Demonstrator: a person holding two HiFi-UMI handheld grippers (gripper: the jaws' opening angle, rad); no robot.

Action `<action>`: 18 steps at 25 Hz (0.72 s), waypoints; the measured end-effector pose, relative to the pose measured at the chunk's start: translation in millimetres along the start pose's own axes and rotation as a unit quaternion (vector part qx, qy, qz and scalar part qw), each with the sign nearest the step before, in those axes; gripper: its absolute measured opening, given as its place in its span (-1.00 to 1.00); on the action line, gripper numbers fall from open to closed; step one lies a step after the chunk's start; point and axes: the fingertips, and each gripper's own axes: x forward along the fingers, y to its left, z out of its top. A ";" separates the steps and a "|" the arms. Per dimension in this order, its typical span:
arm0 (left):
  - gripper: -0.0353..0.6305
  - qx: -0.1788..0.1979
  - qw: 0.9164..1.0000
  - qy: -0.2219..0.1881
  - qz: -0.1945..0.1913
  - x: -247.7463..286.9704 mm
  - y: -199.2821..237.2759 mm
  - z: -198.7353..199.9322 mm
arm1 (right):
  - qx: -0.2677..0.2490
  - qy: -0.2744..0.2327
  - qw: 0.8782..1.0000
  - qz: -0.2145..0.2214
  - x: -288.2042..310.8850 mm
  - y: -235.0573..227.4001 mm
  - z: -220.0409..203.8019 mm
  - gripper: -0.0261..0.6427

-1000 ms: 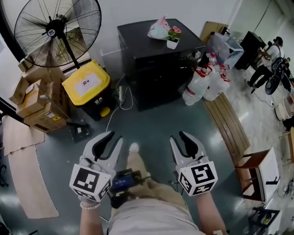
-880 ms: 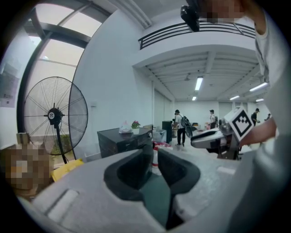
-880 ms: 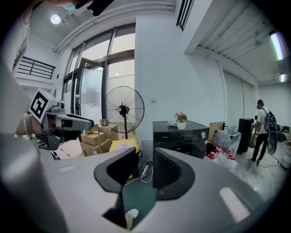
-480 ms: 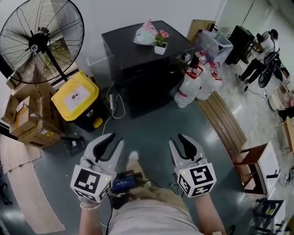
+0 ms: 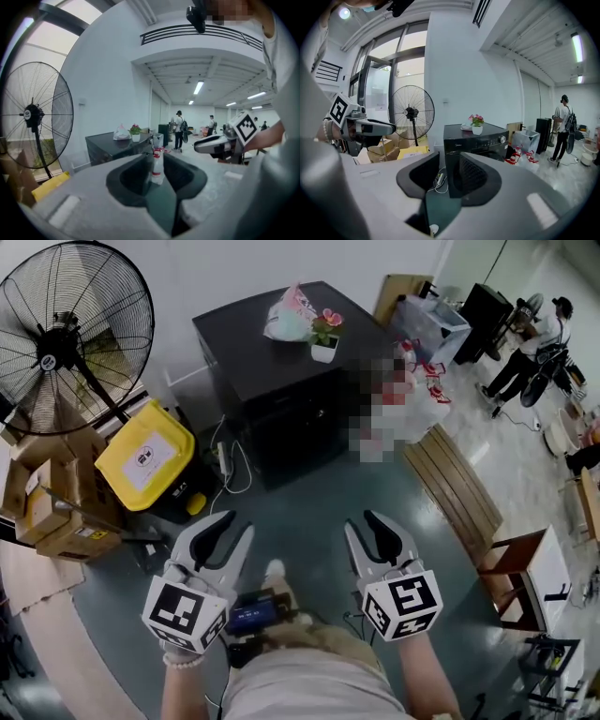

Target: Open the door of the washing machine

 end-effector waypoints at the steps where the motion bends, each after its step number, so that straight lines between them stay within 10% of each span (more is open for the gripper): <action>1: -0.58 0.000 1.000 0.001 -0.002 3.4 4.9 0.8 | 0.000 0.001 1.000 -0.002 5.1 -0.4 2.2 -0.56; 18: -0.58 0.007 0.999 0.011 -0.042 67.6 83.3 8.2 | 0.012 0.017 0.999 -0.034 91.1 -17.8 25.2 -0.57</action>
